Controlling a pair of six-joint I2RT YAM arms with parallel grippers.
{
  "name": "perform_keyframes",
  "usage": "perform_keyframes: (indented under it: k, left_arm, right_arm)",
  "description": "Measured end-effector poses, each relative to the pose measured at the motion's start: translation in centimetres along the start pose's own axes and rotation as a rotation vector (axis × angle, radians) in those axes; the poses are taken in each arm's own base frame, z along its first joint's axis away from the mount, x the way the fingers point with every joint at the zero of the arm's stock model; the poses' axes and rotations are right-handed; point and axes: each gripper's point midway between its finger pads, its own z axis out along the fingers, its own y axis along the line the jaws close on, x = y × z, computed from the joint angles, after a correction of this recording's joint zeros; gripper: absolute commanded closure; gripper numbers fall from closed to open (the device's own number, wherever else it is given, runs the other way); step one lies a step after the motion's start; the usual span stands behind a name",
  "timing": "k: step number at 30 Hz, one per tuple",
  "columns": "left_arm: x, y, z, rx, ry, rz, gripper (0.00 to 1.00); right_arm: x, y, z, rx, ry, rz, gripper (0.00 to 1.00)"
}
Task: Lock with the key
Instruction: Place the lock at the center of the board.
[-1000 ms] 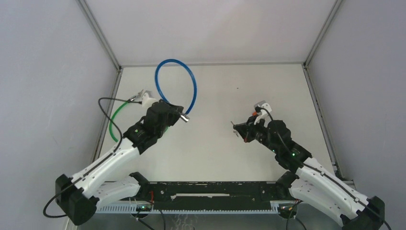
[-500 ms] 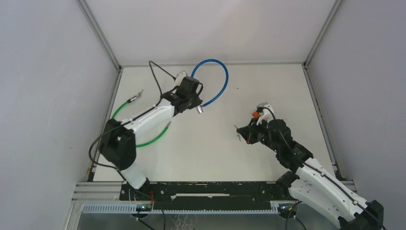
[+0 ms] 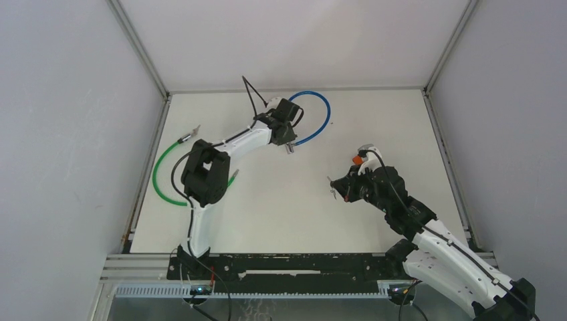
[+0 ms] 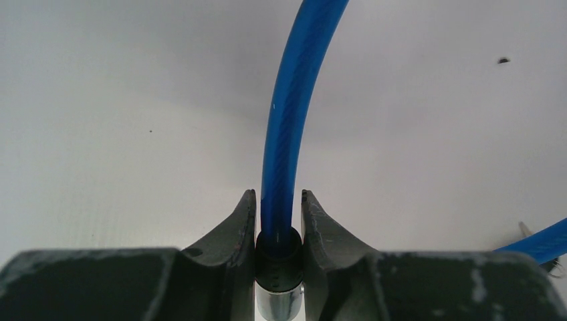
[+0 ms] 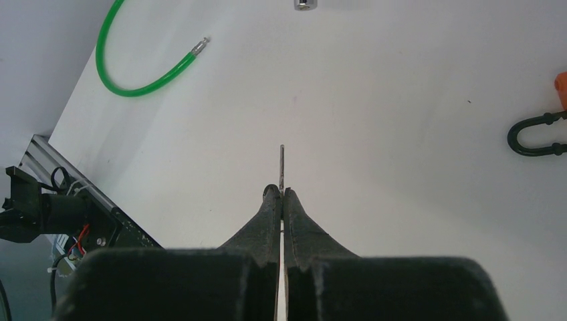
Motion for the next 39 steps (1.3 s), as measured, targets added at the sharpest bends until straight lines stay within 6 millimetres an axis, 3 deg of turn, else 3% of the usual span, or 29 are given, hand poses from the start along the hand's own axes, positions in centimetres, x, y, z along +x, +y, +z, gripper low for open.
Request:
perform_keyframes:
  k: [8, 13, 19, 24, 26, 29, 39]
  left_arm:
    - [2.2, 1.3, 2.1, -0.072, 0.069, 0.025, 1.00]
    - [2.7, 1.1, 3.1, -0.084, 0.094, 0.030, 1.00]
    - [3.7, 0.9, 4.9, -0.105, 0.129, 0.021, 0.82]
    - [4.0, 0.9, 4.6, -0.111, 0.143, 0.020, 0.72]
    - [4.1, 1.0, 4.6, -0.115, 0.148, 0.022, 0.60]
    - [4.3, 0.8, 4.5, -0.115, 0.147, 0.013, 0.50]
    - [5.0, 1.2, 3.6, -0.119, 0.155, 0.022, 0.48]
  right_arm:
    - [0.5, -0.2, 0.4, 0.011, 0.023, 0.010, 1.00]
    - [0.6, -0.3, 0.5, 0.014, 0.029, 0.020, 1.00]
    - [0.8, -0.4, 0.4, 0.018, 0.029, 0.027, 1.00]
    - [0.6, -0.8, 0.4, 0.038, 0.016, 0.035, 1.00]
    - [0.6, -1.1, 0.4, 0.053, 0.014, 0.048, 1.00]
    - [0.7, -1.8, 0.8, 0.078, 0.024, 0.068, 1.00]
    - [0.7, -4.6, 3.4, 0.166, 0.079, 0.138, 1.00]
